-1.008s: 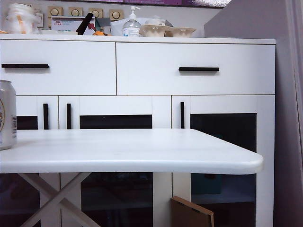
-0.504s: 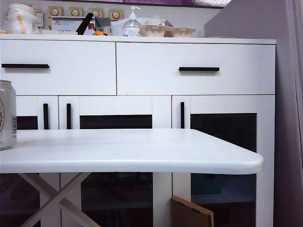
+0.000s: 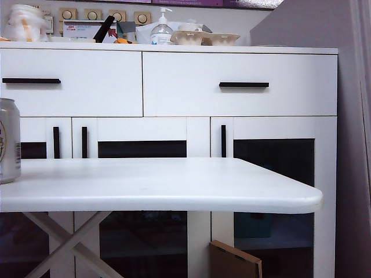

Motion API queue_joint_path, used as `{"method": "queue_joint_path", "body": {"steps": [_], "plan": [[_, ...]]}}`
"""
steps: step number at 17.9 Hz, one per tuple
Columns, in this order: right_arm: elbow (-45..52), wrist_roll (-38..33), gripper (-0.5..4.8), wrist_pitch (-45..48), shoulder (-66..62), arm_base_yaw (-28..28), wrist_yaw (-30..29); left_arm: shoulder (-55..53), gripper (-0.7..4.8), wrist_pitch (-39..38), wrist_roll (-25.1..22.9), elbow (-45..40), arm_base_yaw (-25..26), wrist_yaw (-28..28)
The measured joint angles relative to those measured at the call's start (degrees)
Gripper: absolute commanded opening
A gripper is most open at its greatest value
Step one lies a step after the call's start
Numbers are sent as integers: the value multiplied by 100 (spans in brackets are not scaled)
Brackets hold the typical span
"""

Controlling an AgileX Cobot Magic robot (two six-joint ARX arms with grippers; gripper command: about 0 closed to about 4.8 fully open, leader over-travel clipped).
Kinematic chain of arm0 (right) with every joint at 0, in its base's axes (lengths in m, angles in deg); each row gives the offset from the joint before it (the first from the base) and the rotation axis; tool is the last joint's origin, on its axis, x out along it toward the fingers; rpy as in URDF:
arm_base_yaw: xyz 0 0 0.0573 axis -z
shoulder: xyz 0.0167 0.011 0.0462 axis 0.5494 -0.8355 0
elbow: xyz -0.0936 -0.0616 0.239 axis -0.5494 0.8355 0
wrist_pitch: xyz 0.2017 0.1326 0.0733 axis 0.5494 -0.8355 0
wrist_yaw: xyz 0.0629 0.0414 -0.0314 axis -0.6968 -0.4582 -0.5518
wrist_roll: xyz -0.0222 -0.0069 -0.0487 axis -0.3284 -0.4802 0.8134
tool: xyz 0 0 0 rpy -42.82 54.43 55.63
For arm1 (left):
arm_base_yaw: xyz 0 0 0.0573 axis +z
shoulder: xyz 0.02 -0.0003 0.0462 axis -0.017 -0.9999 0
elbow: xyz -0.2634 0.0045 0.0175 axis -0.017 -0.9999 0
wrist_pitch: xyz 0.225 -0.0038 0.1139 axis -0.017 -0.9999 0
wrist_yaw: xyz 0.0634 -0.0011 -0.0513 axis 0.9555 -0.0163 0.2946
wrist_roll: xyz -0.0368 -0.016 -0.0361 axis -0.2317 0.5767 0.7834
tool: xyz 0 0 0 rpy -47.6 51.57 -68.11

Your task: Pick up a can of beer from the white table, open the left drawer, place the beer inside the drawer, and finally close the drawer.

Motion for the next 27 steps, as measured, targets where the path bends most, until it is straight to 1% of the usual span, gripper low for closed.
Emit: {"method": "queue_joint_path", "body": {"steps": [2, 4, 5, 7, 8, 9, 11, 14, 15, 19, 22, 26, 27], "plan": [[0, 22, -5, -2, -28, -192, 59, -63, 479, 74, 20, -341, 4, 118], [-2, 22, -5, 0, -24, -249, 57, -61, 479, 555, 120, -828, 9, 175], [-2, 20, -5, 2, -22, -249, 55, -66, 479, 855, 131, -1115, 9, 295], [-4, 13, -5, -15, -22, -249, -142, -68, 479, 1283, 133, -1510, 11, 651], [-13, 2, -5, -142, -31, -251, -256, -70, 479, 1366, 133, -1709, 13, 684], [-35, 0, -5, -389, -44, -256, -267, -74, 479, 1443, 133, -1816, 11, 595], [-33, -2, -5, -951, -114, -256, -271, -72, 479, 1790, 131, -1980, 11, 376], [-33, 22, -5, -1266, -109, -256, -509, -101, 479, 1982, 101, -2111, 11, 380], [-33, 24, -5, -1327, -111, -256, -527, -146, 479, 2020, 9, -2166, 11, 391], [-33, 33, -5, -1327, -111, -256, -542, -444, 479, 2218, -131, -2400, 11, 431], [-33, 33, -5, -1327, -111, -256, -557, -704, 479, 2677, -127, -2450, 13, 466], [-33, 33, -5, -1327, -111, -256, -573, -1357, 479, 3407, -131, -2444, 17, 411], [-33, 33, -5, -1325, -111, -256, -586, -1491, 479, 3486, -131, -2441, 17, 402]]}}
